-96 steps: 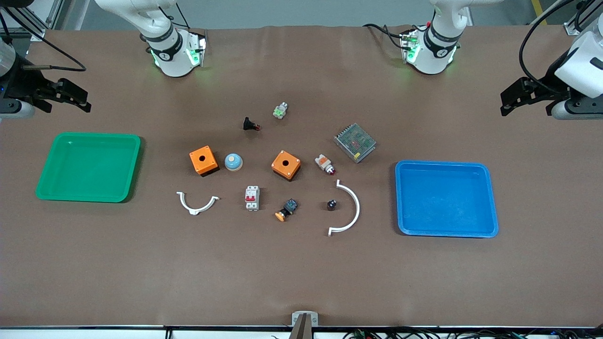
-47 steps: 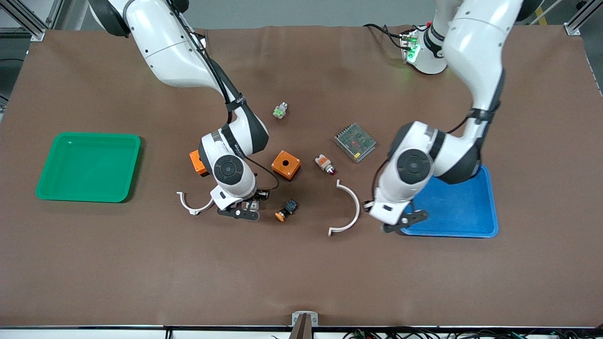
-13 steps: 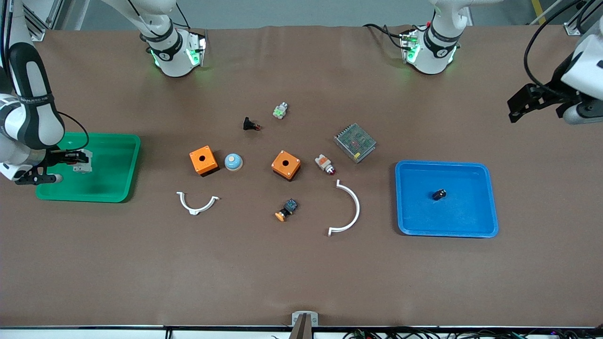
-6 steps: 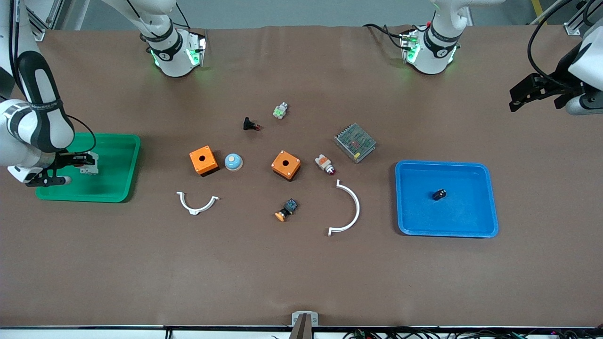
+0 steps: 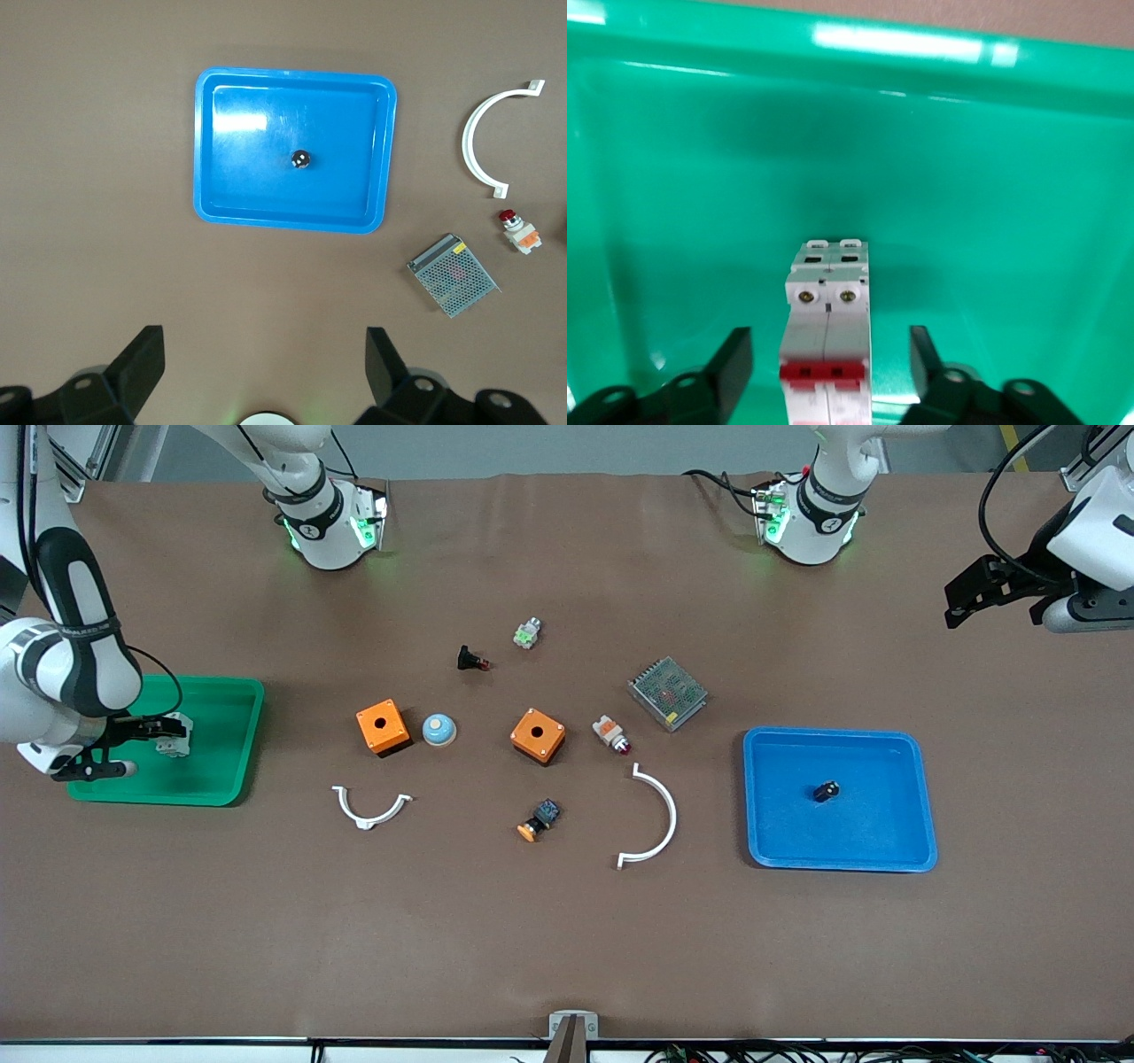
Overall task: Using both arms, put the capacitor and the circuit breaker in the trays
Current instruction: 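Lower the breaker into the green tray and open the right gripper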
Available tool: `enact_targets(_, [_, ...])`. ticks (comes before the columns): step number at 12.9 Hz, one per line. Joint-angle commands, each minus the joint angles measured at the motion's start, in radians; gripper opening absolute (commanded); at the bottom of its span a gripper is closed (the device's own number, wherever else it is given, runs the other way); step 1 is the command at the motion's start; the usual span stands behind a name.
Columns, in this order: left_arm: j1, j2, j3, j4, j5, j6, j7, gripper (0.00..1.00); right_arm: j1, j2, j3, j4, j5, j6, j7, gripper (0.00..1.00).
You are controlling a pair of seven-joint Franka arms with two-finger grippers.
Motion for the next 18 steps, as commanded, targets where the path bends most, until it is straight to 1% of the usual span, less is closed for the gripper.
enact_targets(1, [0.005, -0.026, -0.002, -0.023, -0.008, 0.001, 0.000, 1.00, 0.003, -0.020, 0.017, 0.163, -0.001, -0.194, 0.002, 1.00])
enact_targets(3, [0.005, -0.022, -0.002, -0.025, -0.009, 0.001, 0.000, 1.00, 0.039, -0.022, 0.020, 0.278, 0.000, -0.296, 0.002, 1.00])
enact_targets(6, [0.005, -0.014, -0.002, -0.022, -0.009, 0.011, -0.002, 1.00, 0.106, -0.025, 0.026, 0.438, 0.019, -0.389, 0.002, 1.00])
enact_targets(8, [0.005, -0.014, -0.002, -0.022, -0.008, 0.012, 0.000, 1.00, 0.164, -0.027, 0.026, 0.522, 0.081, -0.436, 0.002, 1.00])
enact_targets(10, [0.005, -0.014, 0.000, -0.025, -0.008, 0.005, -0.002, 1.00, 0.200, -0.034, 0.026, 0.559, 0.173, -0.442, 0.002, 1.00])
enact_targets(11, [0.005, -0.014, 0.000, -0.025, -0.008, 0.001, 0.000, 1.00, 0.229, -0.039, 0.026, 0.564, 0.203, -0.440, 0.005, 1.00])
enact_targets(13, [0.005, -0.014, -0.002, -0.025, -0.008, 0.000, 0.000, 1.00, 0.298, -0.040, 0.025, 0.611, 0.203, -0.442, 0.049, 1.00])
enact_targets(16, [0.005, -0.006, 0.000, -0.022, -0.008, 0.001, 0.001, 1.00, 0.364, -0.050, 0.023, 0.627, 0.203, -0.446, 0.183, 1.00])
enact_targets(18, [0.005, 0.000, 0.000, -0.022, -0.008, 0.008, 0.000, 1.00, 0.416, -0.060, 0.023, 0.680, 0.197, -0.536, 0.302, 1.00])
